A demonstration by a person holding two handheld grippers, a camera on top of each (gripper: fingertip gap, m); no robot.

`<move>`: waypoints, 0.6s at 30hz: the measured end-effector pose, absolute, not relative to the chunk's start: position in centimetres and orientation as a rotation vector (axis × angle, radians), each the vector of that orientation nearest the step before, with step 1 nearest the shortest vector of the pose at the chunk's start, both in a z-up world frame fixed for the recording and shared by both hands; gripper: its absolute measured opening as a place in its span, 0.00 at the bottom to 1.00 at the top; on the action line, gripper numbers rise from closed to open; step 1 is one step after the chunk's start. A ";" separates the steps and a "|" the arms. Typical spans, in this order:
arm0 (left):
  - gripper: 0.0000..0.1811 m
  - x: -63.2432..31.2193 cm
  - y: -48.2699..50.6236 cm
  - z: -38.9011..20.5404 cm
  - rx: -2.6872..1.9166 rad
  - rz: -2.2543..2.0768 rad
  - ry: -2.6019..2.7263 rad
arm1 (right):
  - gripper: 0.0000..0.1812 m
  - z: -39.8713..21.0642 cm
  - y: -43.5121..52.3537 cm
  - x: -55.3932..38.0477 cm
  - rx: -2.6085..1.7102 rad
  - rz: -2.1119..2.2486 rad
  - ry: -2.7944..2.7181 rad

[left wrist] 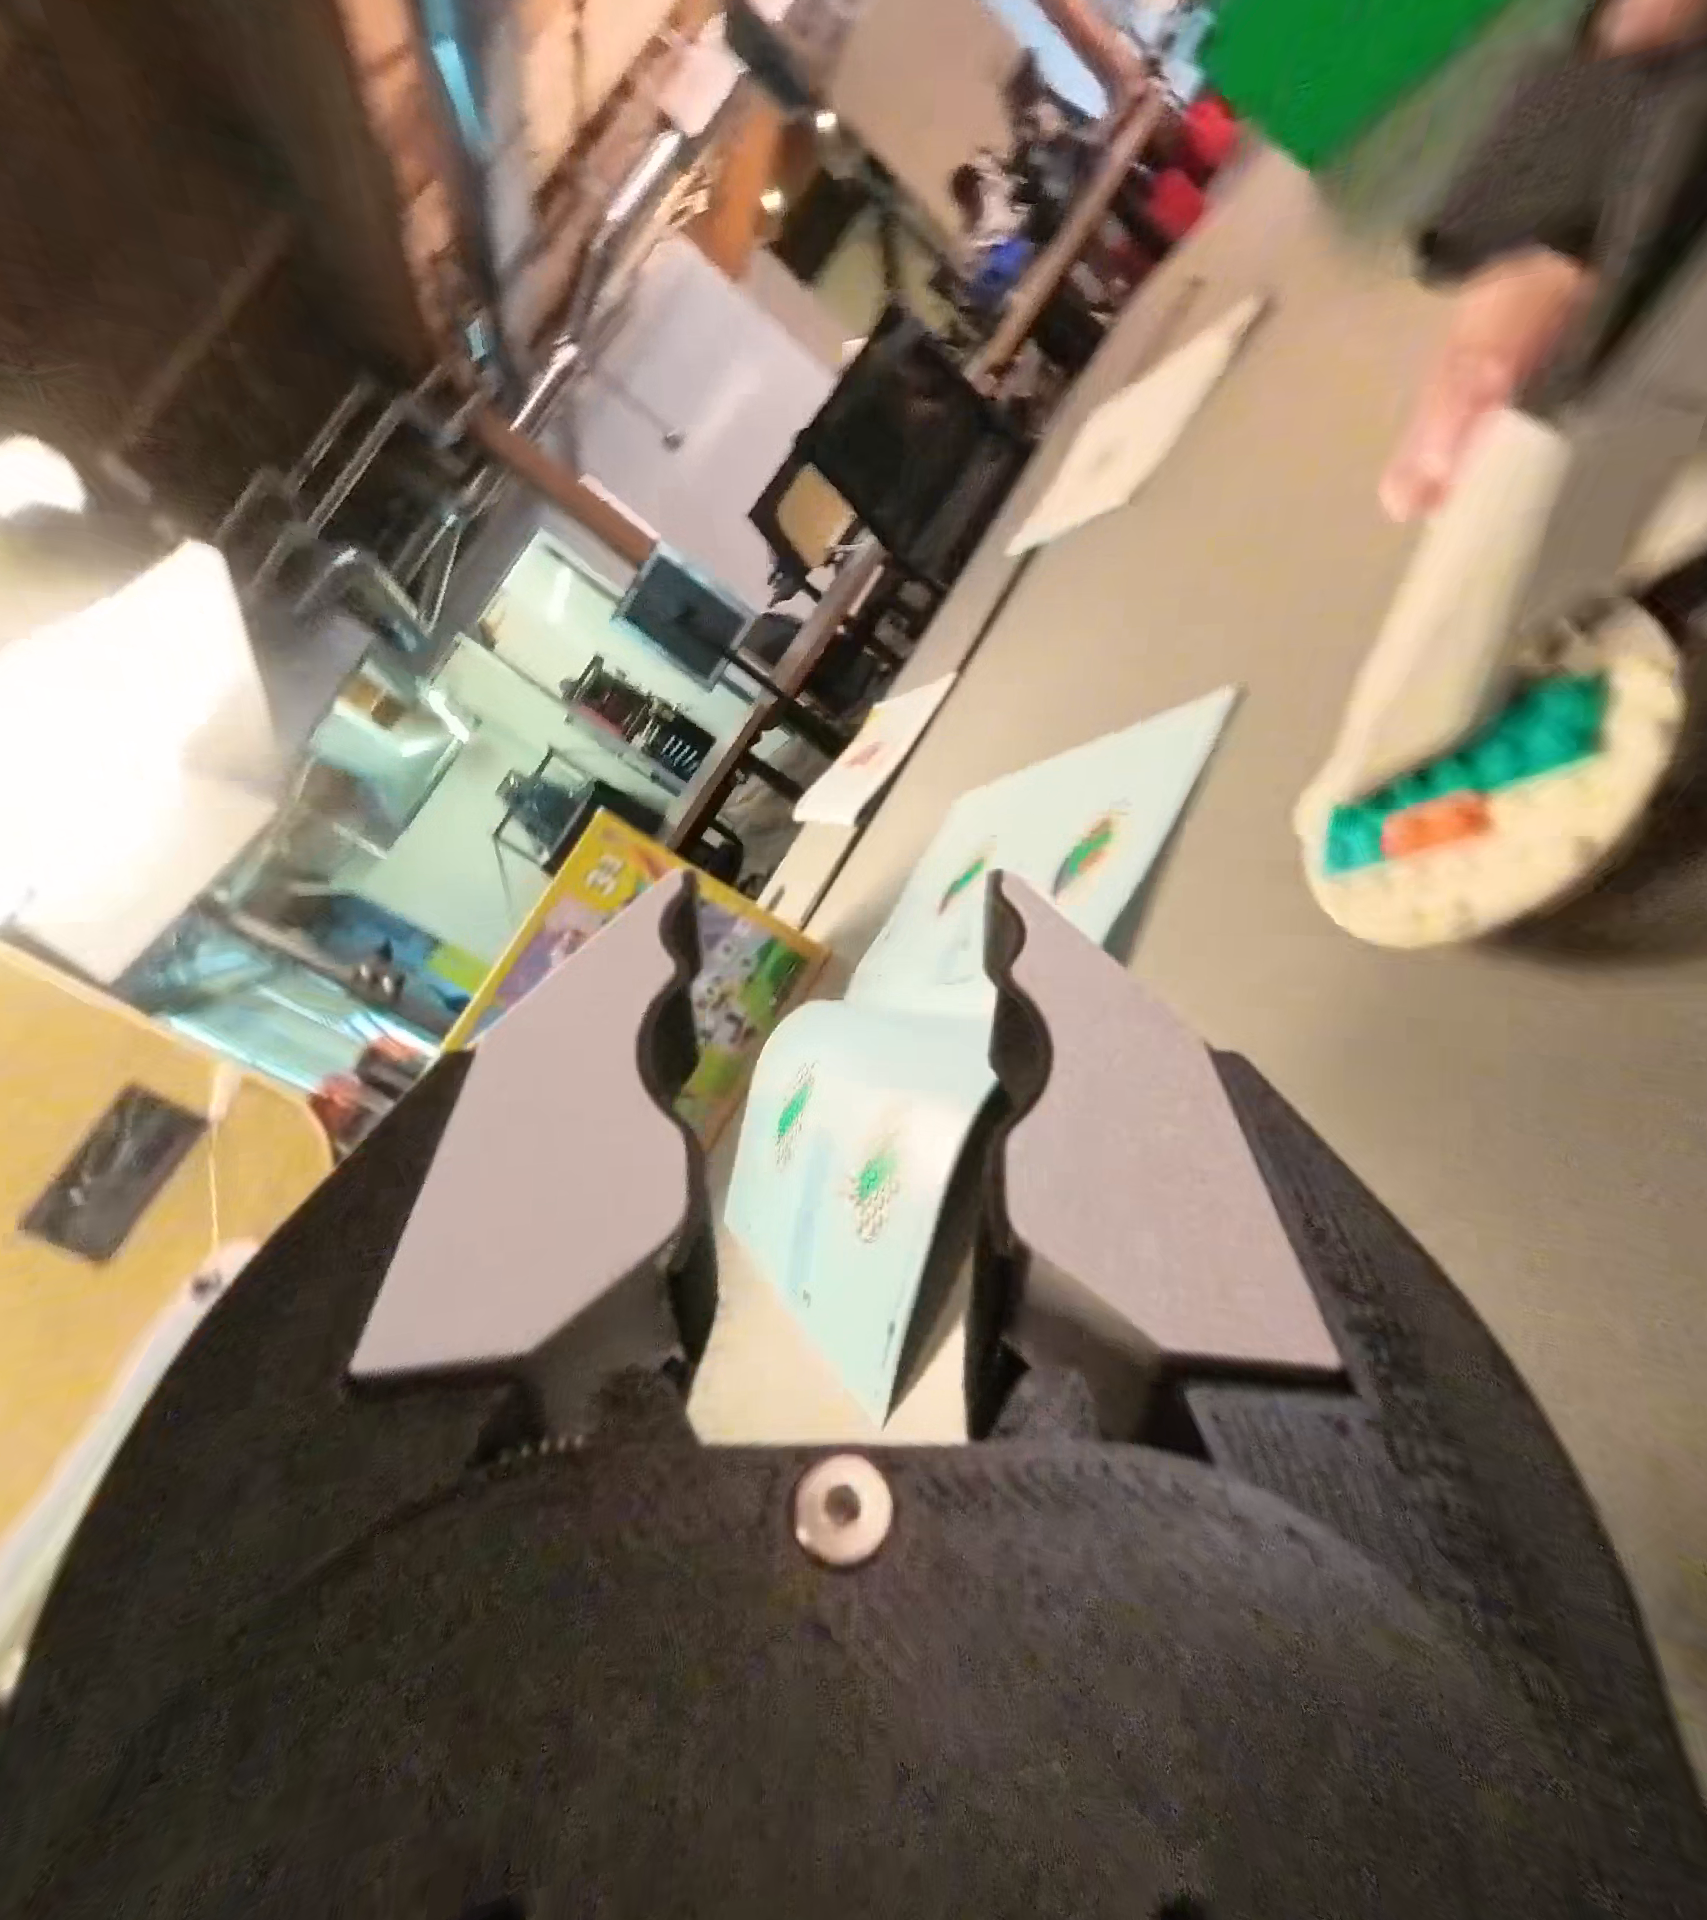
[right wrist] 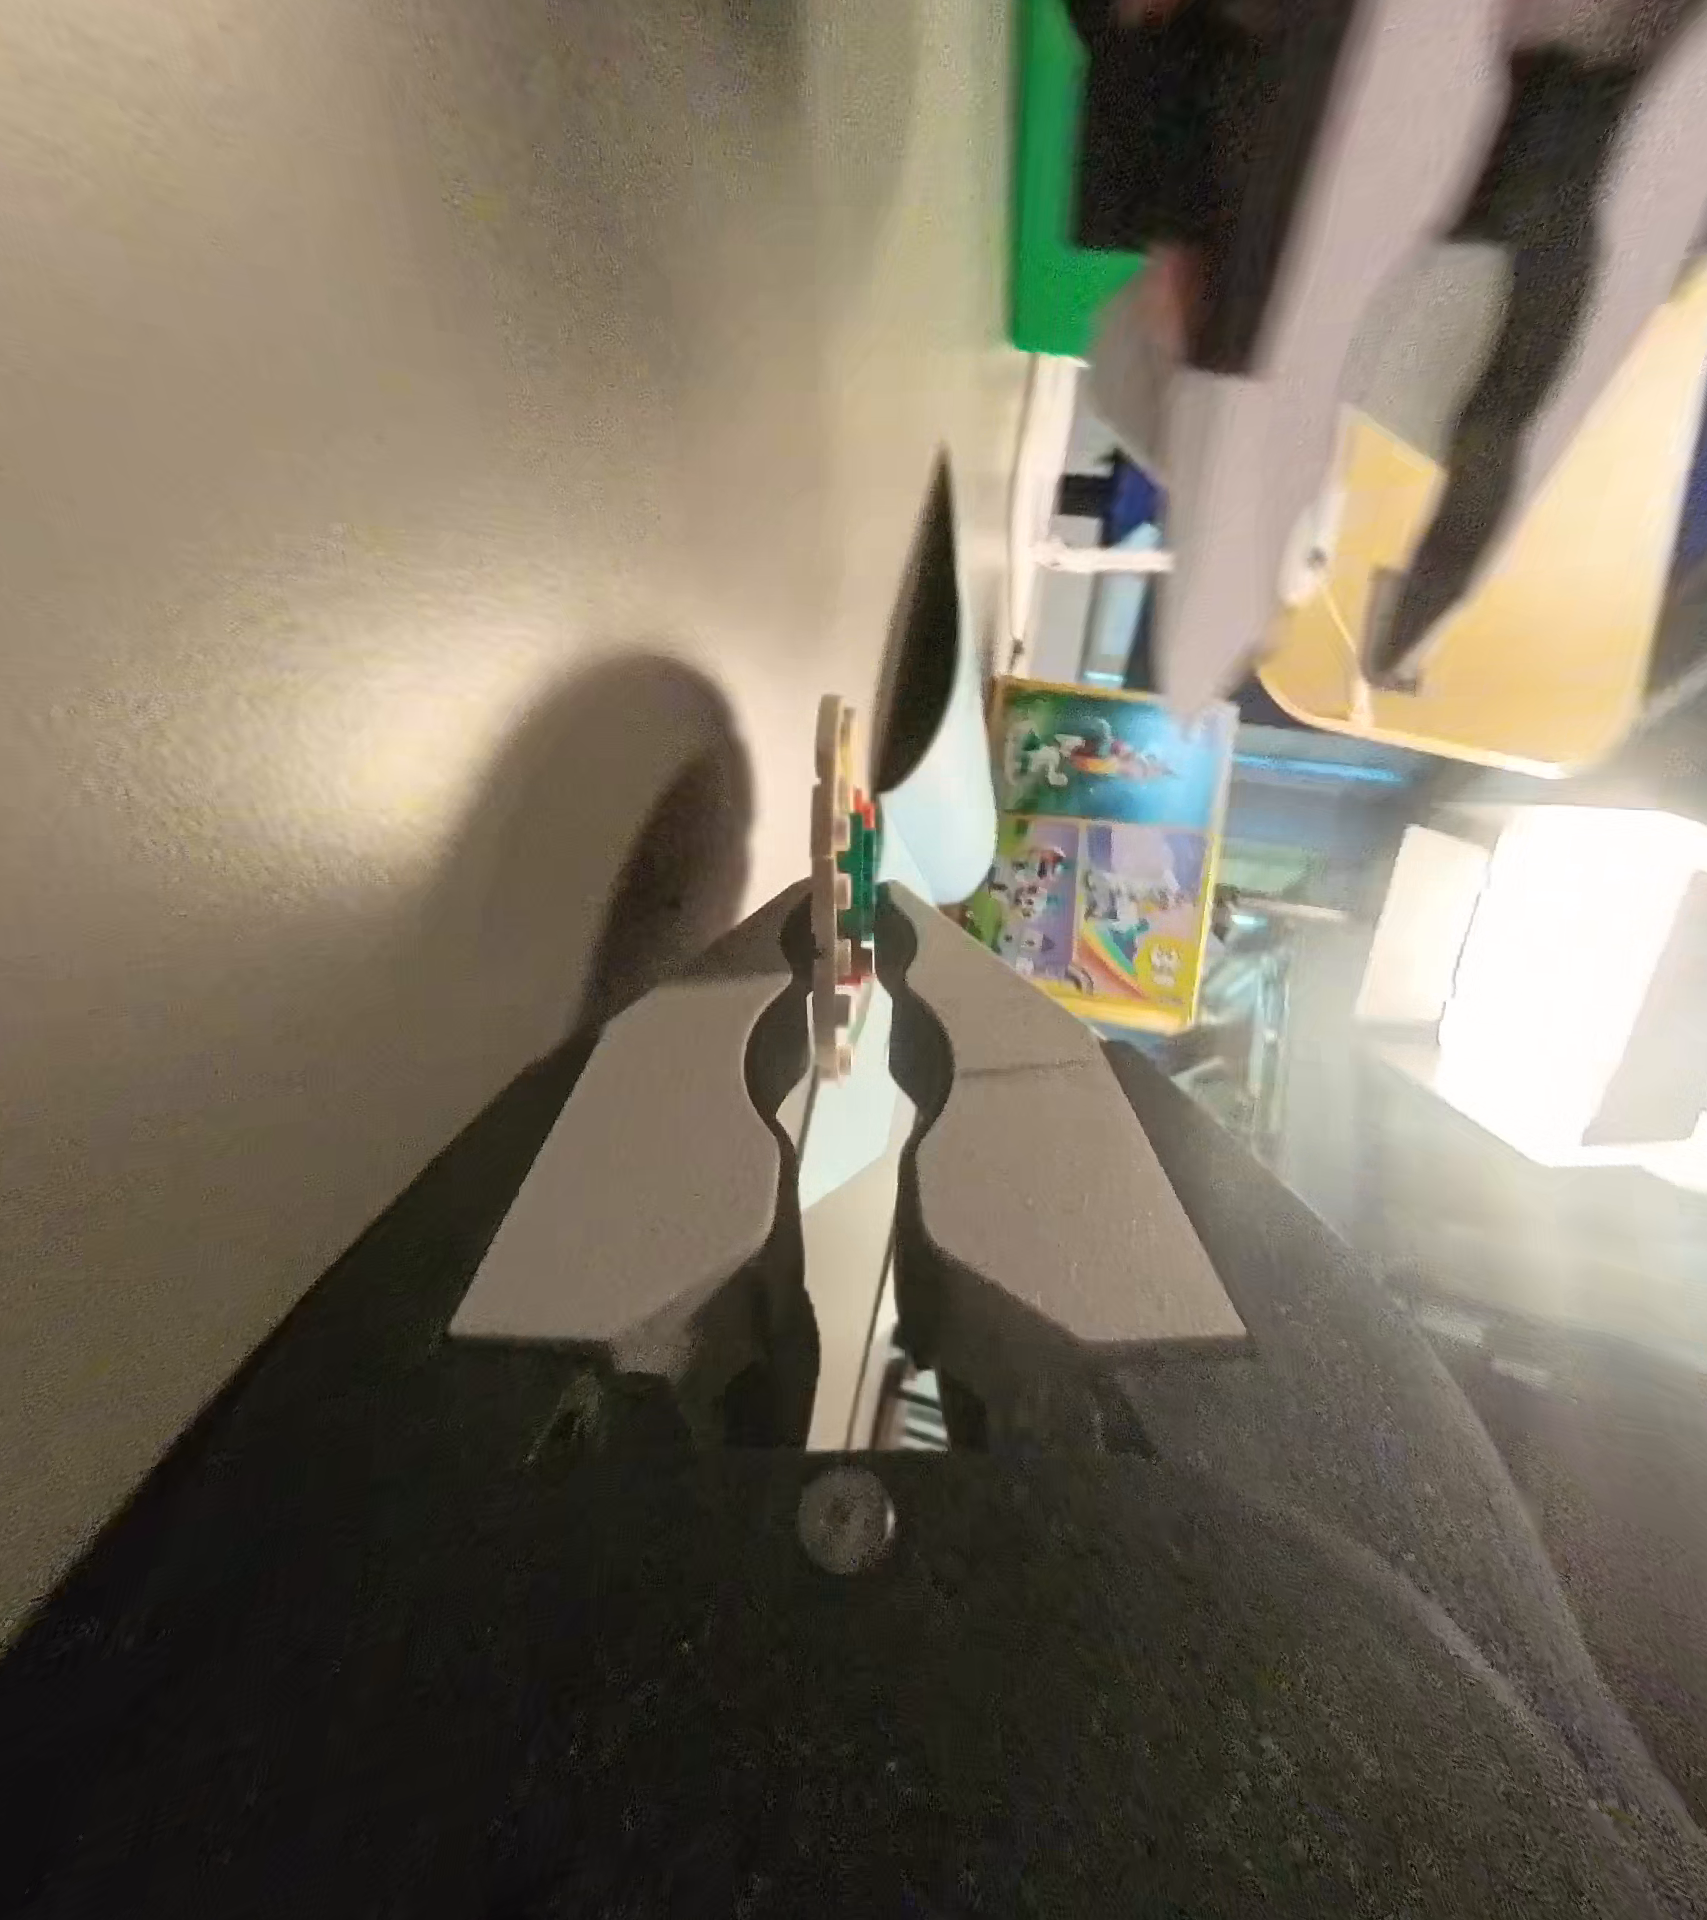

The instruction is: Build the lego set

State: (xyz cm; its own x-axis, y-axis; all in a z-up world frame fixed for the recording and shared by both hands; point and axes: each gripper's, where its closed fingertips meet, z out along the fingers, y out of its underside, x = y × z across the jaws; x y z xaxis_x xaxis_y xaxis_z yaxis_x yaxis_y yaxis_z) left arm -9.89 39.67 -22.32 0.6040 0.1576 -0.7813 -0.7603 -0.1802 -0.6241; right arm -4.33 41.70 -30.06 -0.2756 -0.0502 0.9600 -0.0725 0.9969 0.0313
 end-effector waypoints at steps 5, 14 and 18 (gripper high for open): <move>0.29 -12.8 38.6 -20.4 -1.522 0.738 0.274 | 0.10 -30.8 41.5 -5.4 0.263 -0.111 -1.969; 0.29 -16.1 36.8 -18.5 -1.452 0.592 0.055 | 0.37 -29.5 45.3 -3.2 0.164 -0.179 -2.275; 0.29 -16.4 36.4 -18.0 -1.423 0.547 0.020 | 0.40 -28.8 46.1 -1.6 -0.126 0.014 -2.337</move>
State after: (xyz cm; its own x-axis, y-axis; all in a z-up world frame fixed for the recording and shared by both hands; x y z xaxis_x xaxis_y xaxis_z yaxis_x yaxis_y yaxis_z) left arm -16.43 36.40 -17.96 0.8771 0.3467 -0.3325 -0.3699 0.0459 -0.9279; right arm -1.57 46.07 -28.85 -0.6908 0.0954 0.7167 0.0868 0.9950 -0.0487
